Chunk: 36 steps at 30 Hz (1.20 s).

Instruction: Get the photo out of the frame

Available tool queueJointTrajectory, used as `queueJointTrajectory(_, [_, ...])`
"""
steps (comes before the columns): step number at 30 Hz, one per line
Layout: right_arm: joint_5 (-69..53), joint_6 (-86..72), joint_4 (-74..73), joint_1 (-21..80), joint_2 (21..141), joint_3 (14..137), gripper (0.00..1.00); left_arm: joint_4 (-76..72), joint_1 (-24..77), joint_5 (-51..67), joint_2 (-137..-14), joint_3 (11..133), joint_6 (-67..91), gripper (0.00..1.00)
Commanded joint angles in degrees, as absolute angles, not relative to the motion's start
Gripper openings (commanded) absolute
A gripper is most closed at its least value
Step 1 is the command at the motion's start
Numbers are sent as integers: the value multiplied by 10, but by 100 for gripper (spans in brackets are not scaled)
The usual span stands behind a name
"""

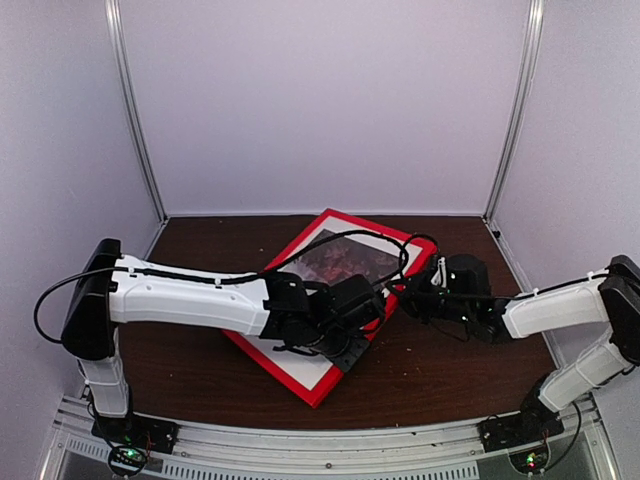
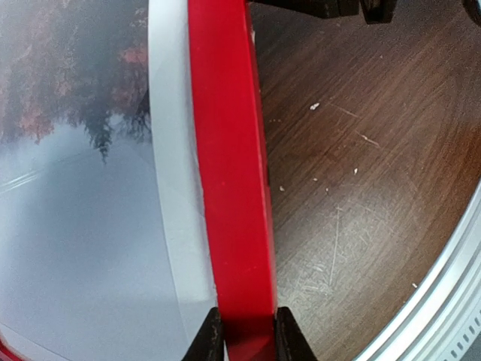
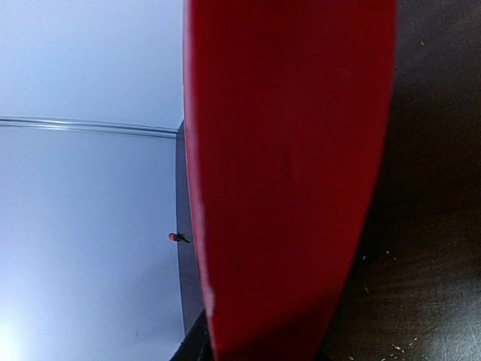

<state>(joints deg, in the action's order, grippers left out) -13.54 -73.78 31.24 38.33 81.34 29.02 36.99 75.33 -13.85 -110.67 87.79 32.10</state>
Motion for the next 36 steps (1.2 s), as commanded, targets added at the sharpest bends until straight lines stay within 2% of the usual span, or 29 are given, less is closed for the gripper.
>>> queueJointTrajectory(1, [-132, -666, 309, 394, 786, 312, 6, 302, 760, -114, -1067, 870, 288, 4])
queueJointTrajectory(3, [-129, -660, 303, 393, 777, 315, 0, 300, 760, -115, -1062, 867, 287, 6])
queueJointTrajectory(9, [-109, -624, 243, 393, 742, 335, 0, 300, 760, -117, -1054, 862, 286, 18])
queueJointTrajectory(18, [-49, -548, 103, 392, 664, 377, 0, 307, 760, -119, -1037, 856, 287, 51])
queueJointTrajectory(22, [-13, -496, 14, 391, 624, 405, 0, 320, 760, -142, -1025, 851, 287, 62])
queueJointTrajectory(30, [81, -353, -151, 386, 538, 475, 0, 350, 758, -211, -995, 835, 274, 72])
queueJointTrajectory(36, [163, -242, -259, 387, 514, 547, 0, 362, 735, -232, -976, 819, 273, 73])
